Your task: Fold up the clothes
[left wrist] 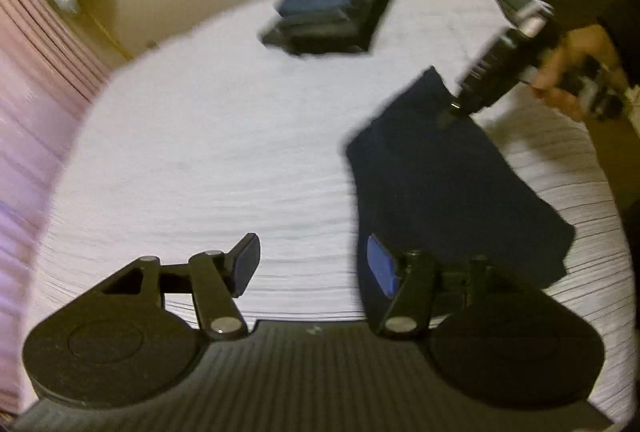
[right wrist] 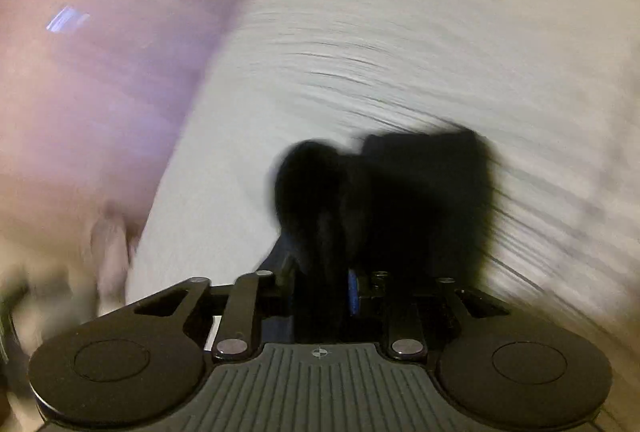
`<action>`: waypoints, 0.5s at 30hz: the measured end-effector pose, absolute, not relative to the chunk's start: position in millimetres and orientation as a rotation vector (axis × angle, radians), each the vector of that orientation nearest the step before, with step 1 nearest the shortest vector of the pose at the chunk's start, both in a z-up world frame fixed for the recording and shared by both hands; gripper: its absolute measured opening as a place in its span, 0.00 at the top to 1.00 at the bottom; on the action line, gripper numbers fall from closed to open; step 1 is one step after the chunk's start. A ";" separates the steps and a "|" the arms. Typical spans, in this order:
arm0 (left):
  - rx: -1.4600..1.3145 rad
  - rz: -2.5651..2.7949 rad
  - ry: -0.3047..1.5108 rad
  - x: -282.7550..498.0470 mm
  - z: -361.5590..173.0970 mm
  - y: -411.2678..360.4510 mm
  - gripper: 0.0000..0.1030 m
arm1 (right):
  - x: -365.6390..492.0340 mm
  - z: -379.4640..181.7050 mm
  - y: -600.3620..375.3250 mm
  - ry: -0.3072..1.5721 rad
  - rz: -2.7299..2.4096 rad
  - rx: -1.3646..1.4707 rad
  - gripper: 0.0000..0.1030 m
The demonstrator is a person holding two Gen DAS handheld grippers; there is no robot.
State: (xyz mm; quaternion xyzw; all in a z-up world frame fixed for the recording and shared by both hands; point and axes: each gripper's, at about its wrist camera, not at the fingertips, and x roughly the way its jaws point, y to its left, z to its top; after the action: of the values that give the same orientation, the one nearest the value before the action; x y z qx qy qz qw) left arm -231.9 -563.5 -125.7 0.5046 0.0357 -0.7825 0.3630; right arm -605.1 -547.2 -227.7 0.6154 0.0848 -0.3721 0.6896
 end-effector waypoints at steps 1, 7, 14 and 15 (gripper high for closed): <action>1.317 -2.016 0.127 -238.2 -138.0 -565.8 0.46 | -617.6 -239.2 -554.0 0.168 -0.847 1.445 0.75; 1.405 -2.027 0.248 -249.5 -180.5 -557.0 0.46 | -626.2 -228.5 -543.0 0.122 -0.884 1.422 0.84; 1.424 -2.053 0.287 -261.4 -197.0 -559.1 0.46 | -644.1 -239.8 -529.9 0.037 -0.920 1.469 0.85; 1.420 -2.058 0.287 -264.1 -199.0 -560.1 0.46 | -645.6 -234.5 -525.2 0.020 -0.914 1.456 0.86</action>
State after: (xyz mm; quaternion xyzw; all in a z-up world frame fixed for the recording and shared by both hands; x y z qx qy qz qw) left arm -264.1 -560.1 -199.0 0.5370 0.1084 -0.7781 0.3072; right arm -645.6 -525.2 -234.5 0.6415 0.0090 -0.4028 0.6528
